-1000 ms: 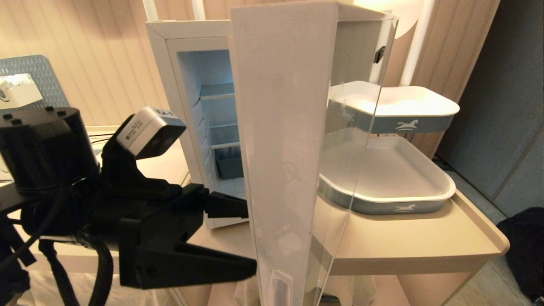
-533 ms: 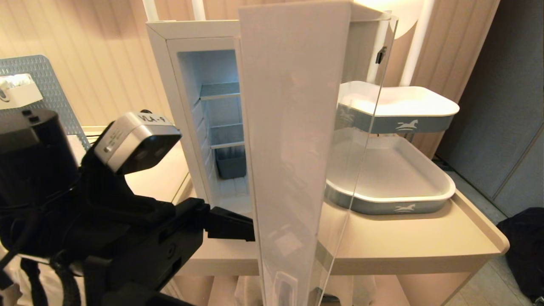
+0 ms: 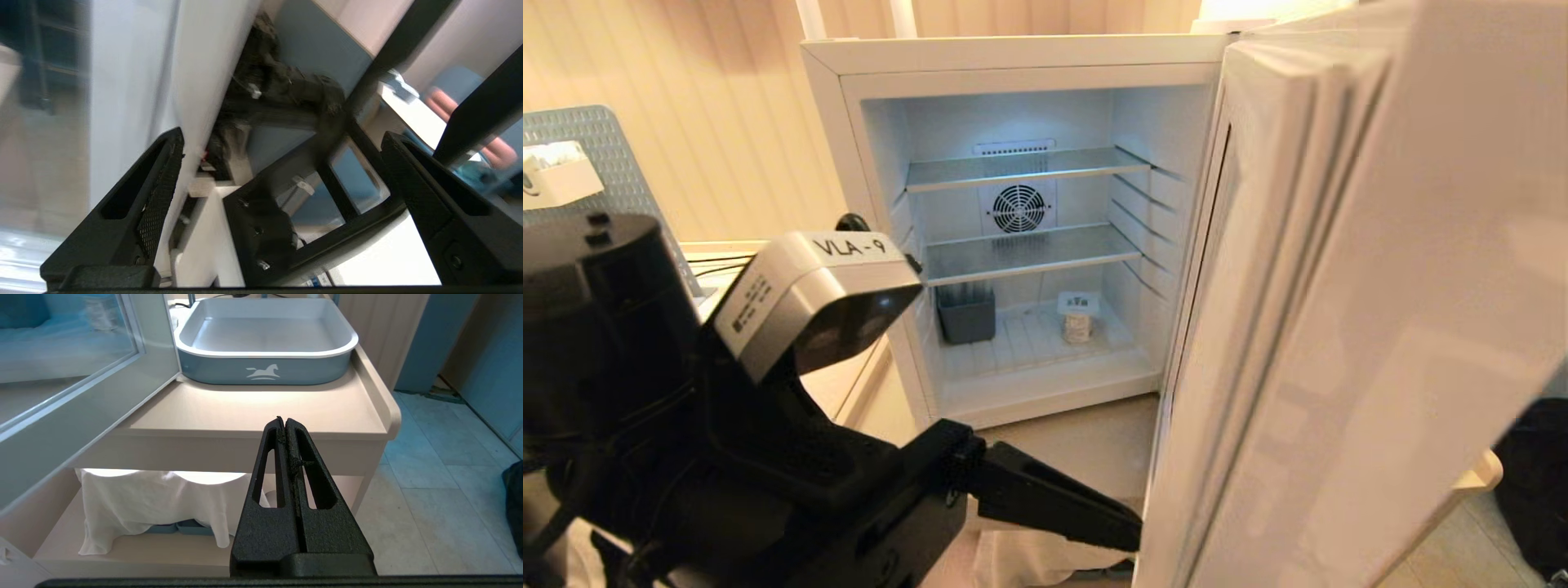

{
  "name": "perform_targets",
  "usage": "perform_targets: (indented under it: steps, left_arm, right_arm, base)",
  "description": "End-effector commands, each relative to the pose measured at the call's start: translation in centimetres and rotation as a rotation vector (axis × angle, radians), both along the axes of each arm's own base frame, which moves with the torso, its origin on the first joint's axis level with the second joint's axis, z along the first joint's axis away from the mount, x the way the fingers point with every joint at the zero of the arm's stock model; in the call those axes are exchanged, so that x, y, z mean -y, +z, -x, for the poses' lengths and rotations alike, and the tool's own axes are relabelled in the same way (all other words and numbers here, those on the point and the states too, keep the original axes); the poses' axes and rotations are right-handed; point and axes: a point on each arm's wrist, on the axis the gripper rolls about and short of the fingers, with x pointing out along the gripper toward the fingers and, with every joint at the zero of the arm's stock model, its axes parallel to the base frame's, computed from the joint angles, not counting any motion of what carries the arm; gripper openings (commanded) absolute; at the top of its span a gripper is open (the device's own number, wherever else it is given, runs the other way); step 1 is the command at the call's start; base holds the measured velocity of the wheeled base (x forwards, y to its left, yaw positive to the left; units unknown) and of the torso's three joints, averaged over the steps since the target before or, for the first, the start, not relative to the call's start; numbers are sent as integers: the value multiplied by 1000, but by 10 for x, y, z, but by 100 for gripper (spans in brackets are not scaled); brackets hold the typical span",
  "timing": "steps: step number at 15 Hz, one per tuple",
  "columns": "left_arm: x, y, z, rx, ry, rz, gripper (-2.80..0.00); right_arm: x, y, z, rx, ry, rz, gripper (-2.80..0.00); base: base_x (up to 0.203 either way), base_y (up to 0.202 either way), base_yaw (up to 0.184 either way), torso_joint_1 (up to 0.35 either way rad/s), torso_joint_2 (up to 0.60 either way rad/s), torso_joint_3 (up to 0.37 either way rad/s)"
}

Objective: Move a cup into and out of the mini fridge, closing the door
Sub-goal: Open the freezer door

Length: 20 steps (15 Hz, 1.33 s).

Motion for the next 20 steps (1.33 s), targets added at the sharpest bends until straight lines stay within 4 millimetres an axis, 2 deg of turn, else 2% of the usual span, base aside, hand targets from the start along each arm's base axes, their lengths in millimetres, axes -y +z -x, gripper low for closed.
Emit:
perform_targets:
  steps: [1, 4, 7, 10, 12, 16, 18, 20]
  left_arm:
    - [4, -4, 3, -2, -23, -9, 0]
    - [-9, -1, 1, 10, 111, 0, 0]
    - [-14, 1, 5, 17, 135, 7, 0]
    - [-15, 1, -2, 15, 217, 1, 0]
    - [-31, 3, -8, 14, 410, -7, 0]
    - [-87, 14, -22, -29, 970, -117, 0]
    - [-114, 27, -5, -13, 1304, -171, 0]
    - [-137, 37, 32, 20, 1540, -169, 0]
  right_arm:
    - [0, 0, 0, 0, 1, 1, -280]
    - [0, 0, 0, -2, 1, 1, -280]
    - [0, 0, 0, 1, 1, 1, -280]
    - [0, 0, 0, 0, 1, 1, -280]
    - [0, 0, 0, -1, -1, 1, -280]
    - [0, 0, 0, -1, 1, 1, -280]
    - [0, 0, 0, 1, 1, 1, -280]
    - [0, 0, 0, 1, 1, 1, -280]
  base:
    - [0, 0, 0, 0, 0, 0]
    - [0, 0, 0, 0, 0, 0]
    - [0, 0, 0, 0, 0, 0]
    - [0, 0, 0, 0, 0, 0]
    - [0, 0, 0, 0, 0, 0]
    - [0, 0, 0, 0, 0, 0]
    - [0, 0, 0, 0, 0, 0]
    - [0, 0, 0, 0, 0, 0]
